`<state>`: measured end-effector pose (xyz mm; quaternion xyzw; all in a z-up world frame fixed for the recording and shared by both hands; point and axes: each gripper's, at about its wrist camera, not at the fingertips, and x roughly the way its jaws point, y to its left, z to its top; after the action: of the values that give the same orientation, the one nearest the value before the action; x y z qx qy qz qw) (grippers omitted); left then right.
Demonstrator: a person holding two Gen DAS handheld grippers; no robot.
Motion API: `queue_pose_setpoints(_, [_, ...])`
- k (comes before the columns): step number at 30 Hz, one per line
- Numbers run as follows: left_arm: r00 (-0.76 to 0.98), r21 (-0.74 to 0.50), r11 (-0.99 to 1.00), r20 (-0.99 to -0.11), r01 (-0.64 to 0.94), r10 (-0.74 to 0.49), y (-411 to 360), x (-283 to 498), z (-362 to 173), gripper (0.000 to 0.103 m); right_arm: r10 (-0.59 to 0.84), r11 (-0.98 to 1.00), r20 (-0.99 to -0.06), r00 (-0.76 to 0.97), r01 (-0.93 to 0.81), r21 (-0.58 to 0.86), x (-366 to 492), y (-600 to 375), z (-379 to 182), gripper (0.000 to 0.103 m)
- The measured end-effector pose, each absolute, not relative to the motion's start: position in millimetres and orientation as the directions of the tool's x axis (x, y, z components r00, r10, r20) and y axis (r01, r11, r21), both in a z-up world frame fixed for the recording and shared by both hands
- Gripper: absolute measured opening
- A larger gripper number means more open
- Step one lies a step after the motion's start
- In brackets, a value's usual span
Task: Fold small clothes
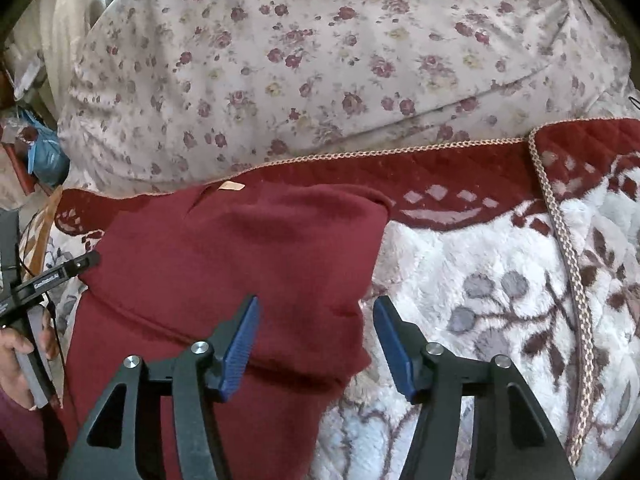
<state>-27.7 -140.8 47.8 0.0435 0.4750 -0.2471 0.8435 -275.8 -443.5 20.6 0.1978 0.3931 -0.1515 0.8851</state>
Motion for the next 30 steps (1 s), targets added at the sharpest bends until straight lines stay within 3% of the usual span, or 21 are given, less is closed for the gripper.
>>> queue_pose_setpoints(3, [0.418, -0.184, 0.874, -0.822, 0.449, -0.388, -141.5, -21.3, 46.2, 0.021, -0.12, 0.866, -0.752, 0.648, 0.439, 0.24, -269.4, -451.4, 18.6, 0.065])
queue_pose_setpoints(7, [0.452, -0.265, 0.832, -0.739, 0.487, -0.499, -138.2, -31.5, 78.5, 0.017, -0.15, 0.838, -0.753, 0.641, 0.486, 0.247, -258.8, -470.4, 15.8, 0.065])
queue_pose_setpoints(10, [0.482, -0.243, 0.812, -0.701, 0.532, -0.525, -142.7, -40.5, 94.3, 0.017, -0.143, 0.81, -0.756, 0.639, 0.514, 0.282, -249.1, -485.2, 11.6, 0.065])
queue_pose_setpoints(16, [0.467, -0.172, 0.869, -0.786, 0.465, -0.406, -152.7, -18.8, 50.9, 0.018, 0.013, 0.734, -0.766, 0.642, 0.514, 0.444, -206.2, -511.9, -13.9, 0.06])
queue_pose_setpoints(20, [0.455, -0.205, 0.877, -0.791, 0.434, -0.41, -146.6, -8.0, 44.7, 0.018, -0.007, 0.724, -0.772, 0.636, 0.536, 0.434, -189.0, -528.1, -24.8, 0.06])
queue_pose_setpoints(25, [0.548, -0.17, 0.858, -0.705, 0.485, -0.45, -143.3, -20.6, 74.3, 0.018, -0.108, 0.717, -0.755, 0.646, 0.577, 0.391, -212.7, -526.4, -5.4, 0.06])
queue_pose_setpoints(30, [0.515, -0.07, 0.905, -0.802, 0.42, -0.302, -144.2, -6.6, 52.0, 0.018, -0.096, 0.79, -0.754, 0.65, 0.51, 0.339, -244.2, -490.8, 6.4, 0.06])
